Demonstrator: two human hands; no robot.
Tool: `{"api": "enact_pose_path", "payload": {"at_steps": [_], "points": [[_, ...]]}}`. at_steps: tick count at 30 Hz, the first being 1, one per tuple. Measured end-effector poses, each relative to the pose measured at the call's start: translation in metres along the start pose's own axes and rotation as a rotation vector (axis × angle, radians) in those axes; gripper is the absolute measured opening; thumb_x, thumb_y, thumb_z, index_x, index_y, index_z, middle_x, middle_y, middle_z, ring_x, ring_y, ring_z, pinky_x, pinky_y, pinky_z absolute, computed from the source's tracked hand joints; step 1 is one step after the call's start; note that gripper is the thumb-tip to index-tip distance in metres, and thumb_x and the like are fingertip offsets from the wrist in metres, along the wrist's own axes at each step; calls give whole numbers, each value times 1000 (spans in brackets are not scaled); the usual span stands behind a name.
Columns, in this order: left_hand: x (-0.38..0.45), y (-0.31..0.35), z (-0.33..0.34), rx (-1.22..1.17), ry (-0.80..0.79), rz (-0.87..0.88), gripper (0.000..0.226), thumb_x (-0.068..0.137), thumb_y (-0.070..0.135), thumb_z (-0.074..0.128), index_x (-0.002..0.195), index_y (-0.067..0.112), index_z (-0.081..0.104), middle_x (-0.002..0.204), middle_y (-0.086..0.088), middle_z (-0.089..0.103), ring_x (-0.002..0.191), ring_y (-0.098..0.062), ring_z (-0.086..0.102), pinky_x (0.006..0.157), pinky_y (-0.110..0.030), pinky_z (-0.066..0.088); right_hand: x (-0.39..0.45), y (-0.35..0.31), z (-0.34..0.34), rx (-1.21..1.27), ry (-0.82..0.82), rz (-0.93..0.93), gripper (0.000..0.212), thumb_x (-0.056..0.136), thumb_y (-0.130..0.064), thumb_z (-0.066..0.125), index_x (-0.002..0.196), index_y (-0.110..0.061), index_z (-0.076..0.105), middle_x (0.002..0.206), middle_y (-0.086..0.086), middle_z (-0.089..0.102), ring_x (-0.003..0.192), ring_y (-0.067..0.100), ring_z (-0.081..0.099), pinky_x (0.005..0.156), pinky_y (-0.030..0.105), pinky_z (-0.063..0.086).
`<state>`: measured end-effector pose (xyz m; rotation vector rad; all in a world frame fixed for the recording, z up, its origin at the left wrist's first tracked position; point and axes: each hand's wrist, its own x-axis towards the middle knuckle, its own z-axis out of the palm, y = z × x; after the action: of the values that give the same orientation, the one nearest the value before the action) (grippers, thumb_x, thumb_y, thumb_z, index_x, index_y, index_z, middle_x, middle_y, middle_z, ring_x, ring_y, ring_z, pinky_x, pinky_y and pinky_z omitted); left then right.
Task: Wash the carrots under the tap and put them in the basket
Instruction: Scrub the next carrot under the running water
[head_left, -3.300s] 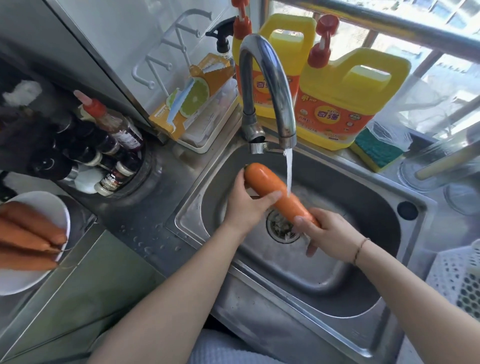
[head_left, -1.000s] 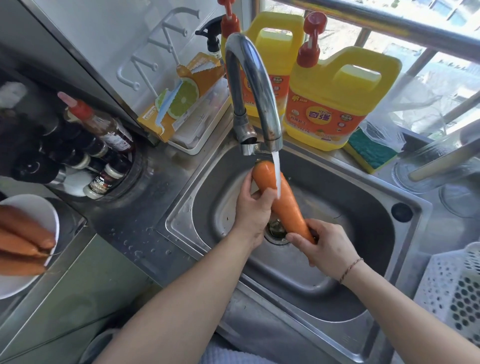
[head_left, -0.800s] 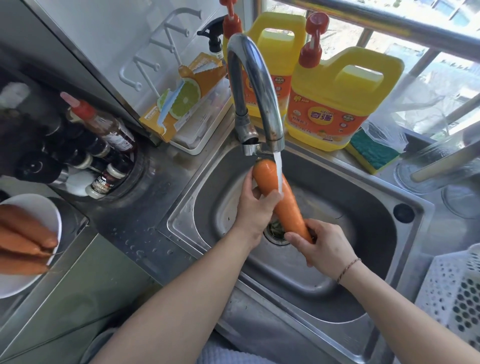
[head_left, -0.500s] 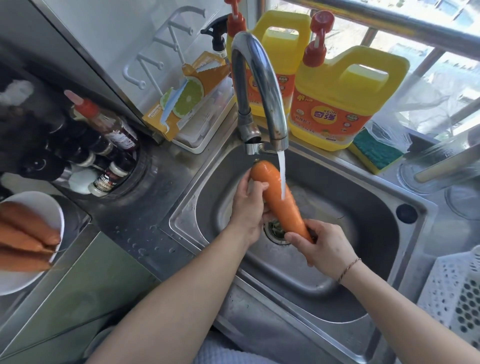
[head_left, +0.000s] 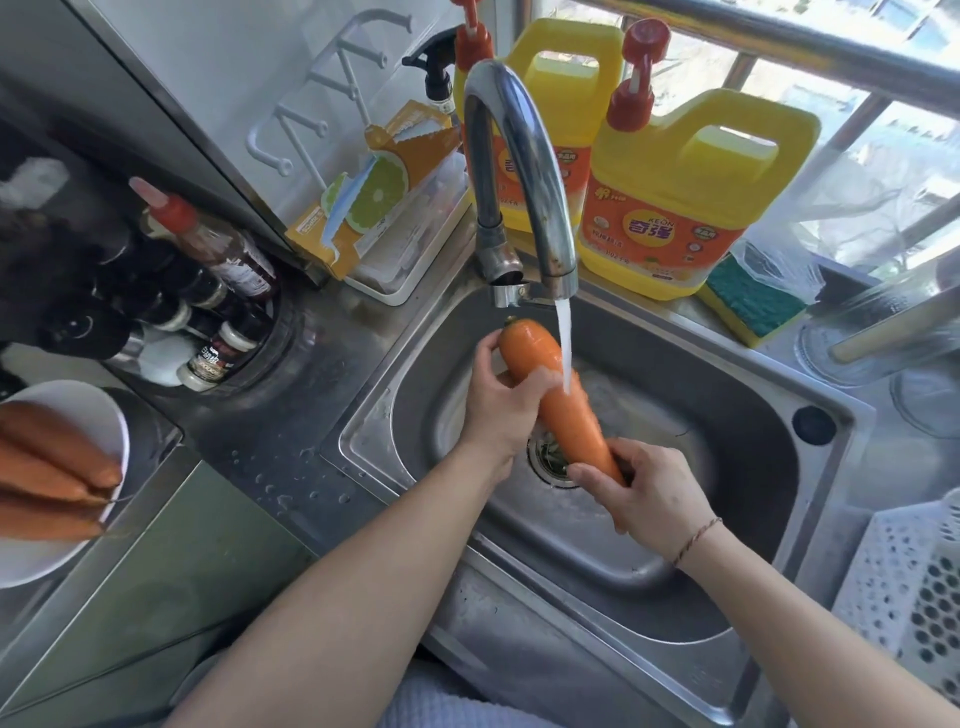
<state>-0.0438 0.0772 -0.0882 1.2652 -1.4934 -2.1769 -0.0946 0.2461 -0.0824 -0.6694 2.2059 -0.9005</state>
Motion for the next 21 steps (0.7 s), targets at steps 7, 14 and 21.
{"api": "enact_pose_path", "payload": {"at_steps": [7,14,21], "points": [[13,8,-9,-72,54,-183,54,91,62,55,120,16,61,109,-13,71,91,-26,72,64,-38,59,-1,-3,-12,169,-167,-1,42,81,-55,71,75,-14,63,55,1,64,40,18,61,45,24,47],[17,22,-20,-160,-231,-239,23,99,33,56,118,22,61,104,-4,67,83,-26,68,67,-37,59,4,13,-32,802,-559,270,67,80,-48,74,107,10,56,76,24,65,43,26,57,40,26,48],[20,23,-21,-96,-99,-188,15,98,33,60,110,25,57,106,-6,66,89,-31,67,69,-41,58,33,-23,-27,288,-226,305,21,96,-24,47,98,-11,64,80,10,73,57,26,63,53,37,52]]}}
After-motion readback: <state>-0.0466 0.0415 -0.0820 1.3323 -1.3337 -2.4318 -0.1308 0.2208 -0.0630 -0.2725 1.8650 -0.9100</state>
